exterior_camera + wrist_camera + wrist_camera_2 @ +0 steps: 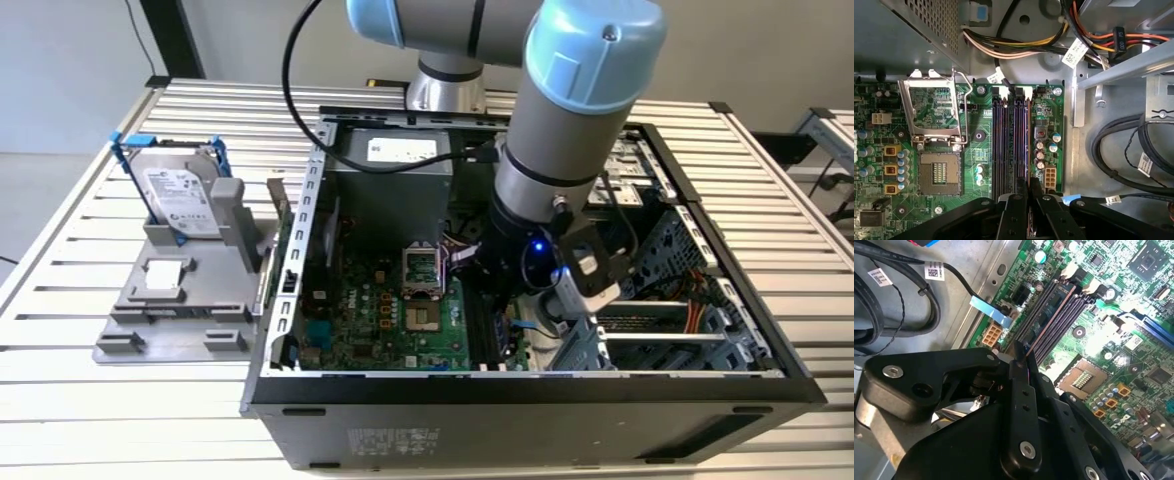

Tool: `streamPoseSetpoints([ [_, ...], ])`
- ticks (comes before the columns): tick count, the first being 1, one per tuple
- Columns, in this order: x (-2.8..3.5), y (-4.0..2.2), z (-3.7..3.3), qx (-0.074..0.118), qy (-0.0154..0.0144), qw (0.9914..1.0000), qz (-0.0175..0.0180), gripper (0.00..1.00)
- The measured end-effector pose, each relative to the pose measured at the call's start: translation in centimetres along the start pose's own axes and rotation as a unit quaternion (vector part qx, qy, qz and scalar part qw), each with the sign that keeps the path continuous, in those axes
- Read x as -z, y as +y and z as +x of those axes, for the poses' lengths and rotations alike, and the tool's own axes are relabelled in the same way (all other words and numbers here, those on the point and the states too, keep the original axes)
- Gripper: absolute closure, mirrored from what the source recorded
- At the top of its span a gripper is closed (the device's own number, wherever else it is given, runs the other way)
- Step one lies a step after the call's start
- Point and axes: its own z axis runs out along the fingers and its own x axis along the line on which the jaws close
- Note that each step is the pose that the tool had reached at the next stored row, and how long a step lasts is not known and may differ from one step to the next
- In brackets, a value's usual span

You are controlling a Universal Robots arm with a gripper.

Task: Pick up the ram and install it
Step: 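Insert the ram into the slot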

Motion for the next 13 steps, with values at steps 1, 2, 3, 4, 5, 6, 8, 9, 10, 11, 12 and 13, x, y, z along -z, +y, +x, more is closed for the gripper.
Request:
streamPoseSetpoints([
  [1,-0.07,0.00,0.00,0.000,0.0000,1.00000,0.0000,1.00],
  [2,-0.13,0.00,0.00,0.000,0.0000,1.00000,-0.0001,1.00],
  [3,-0.16,-0.01,0.00,0.000,0.0000,1.00000,-0.0001,1.00],
  [4,-0.18,-0.01,0.01,-0.001,0.0000,1.00000,0.0000,1.00],
  [5,-0.22,0.00,0.00,-0.001,0.0000,1.00000,-0.0001,1.00],
  [6,-0.25,-0.01,0.00,-0.001,0.0000,1.00000,-0.0002,1.00],
  [8,-0.25,-0.01,0.01,-0.002,0.0000,1.00000,0.0000,1.00],
  [9,-0.27,-0.01,0.00,-0.002,0.0000,1.00000,-0.0001,1.00],
  [10,-0.31,-0.01,0.01,-0.003,-0.0001,1.00000,-0.0002,1.00],
  [11,-0.32,-0.01,0.01,-0.003,-0.0001,0.99999,-0.0002,1.00],
  [12,-0.32,-0.01,0.00,-0.005,0.0000,0.99999,-0.0001,1.00],
  [13,-0.32,-0.01,0.00,-0.006,-0.0001,0.99998,-0.0001,1.00],
])
